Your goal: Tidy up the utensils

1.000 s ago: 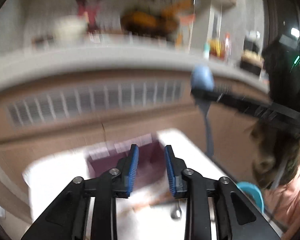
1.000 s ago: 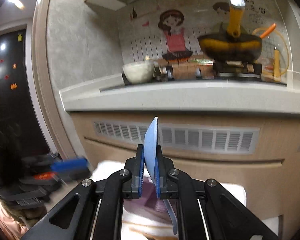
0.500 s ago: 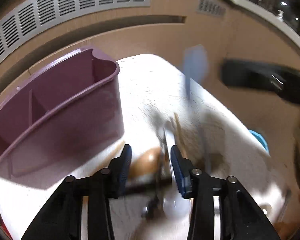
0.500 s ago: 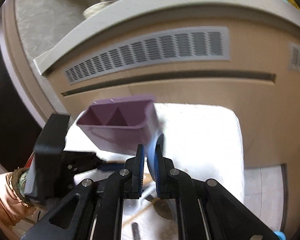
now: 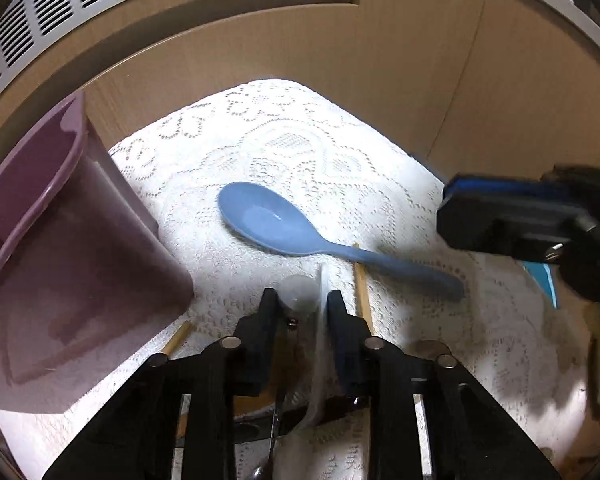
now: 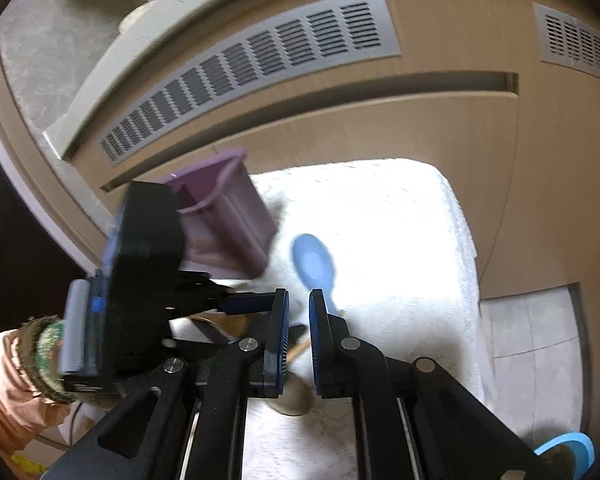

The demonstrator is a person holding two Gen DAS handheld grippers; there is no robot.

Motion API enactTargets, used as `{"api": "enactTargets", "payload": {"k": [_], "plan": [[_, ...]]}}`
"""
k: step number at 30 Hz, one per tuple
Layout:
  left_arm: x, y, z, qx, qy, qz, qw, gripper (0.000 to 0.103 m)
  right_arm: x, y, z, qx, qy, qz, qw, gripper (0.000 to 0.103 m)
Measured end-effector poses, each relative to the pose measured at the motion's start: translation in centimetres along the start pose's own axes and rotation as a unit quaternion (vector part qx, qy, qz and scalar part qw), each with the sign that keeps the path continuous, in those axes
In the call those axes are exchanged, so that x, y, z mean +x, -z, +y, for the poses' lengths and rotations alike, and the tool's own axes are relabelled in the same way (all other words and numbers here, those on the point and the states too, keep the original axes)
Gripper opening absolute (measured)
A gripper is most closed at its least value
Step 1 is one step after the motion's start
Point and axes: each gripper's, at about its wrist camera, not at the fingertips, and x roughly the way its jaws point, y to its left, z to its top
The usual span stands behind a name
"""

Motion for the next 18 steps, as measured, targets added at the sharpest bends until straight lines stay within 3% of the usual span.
{"api": "enactTargets", "payload": {"k": [2, 5, 10, 13, 14, 18], "plan": [[-0.1, 0.1, -0.2, -0.011, -0.004, -0.007, 0.9999, 0.025, 0.6, 0.1, -0.3, 0.001, 0.006, 0.009, 1.0, 0.016], [-1.8, 1.7, 0.6, -0.043, -0.002, -0.027, 0.9987, 0.025, 2.1, 0.1, -0.4, -0.018, 0.025, 0.025, 0.999, 0.033], [-7.0, 6.1, 2.5, -0.087, 0.004, -0.076, 0.9933, 0.025, 5.3, -0.5, 1.2, -0.087, 0.053, 0.051, 0.994, 0.049], [-9.6, 8.4, 3.7, -0.113, 0.012, -0.099, 0.9886, 0.023, 8.2, -1.7, 2.5, -0.123, 0.072, 0.068, 0.987, 0.055], [-10.2, 8.9, 4.0, -0.121, 0.013, -0.106, 0.987, 0.018, 9.2, -2.0, 2.7, -0.127, 0.077, 0.076, 0.986, 0.056], [-12.7, 11.2, 5.3, -0.144, 0.016, -0.127, 0.9812, 0.018, 12.4, -2.8, 3.4, -0.131, 0.102, 0.099, 0.981, 0.052]]}}
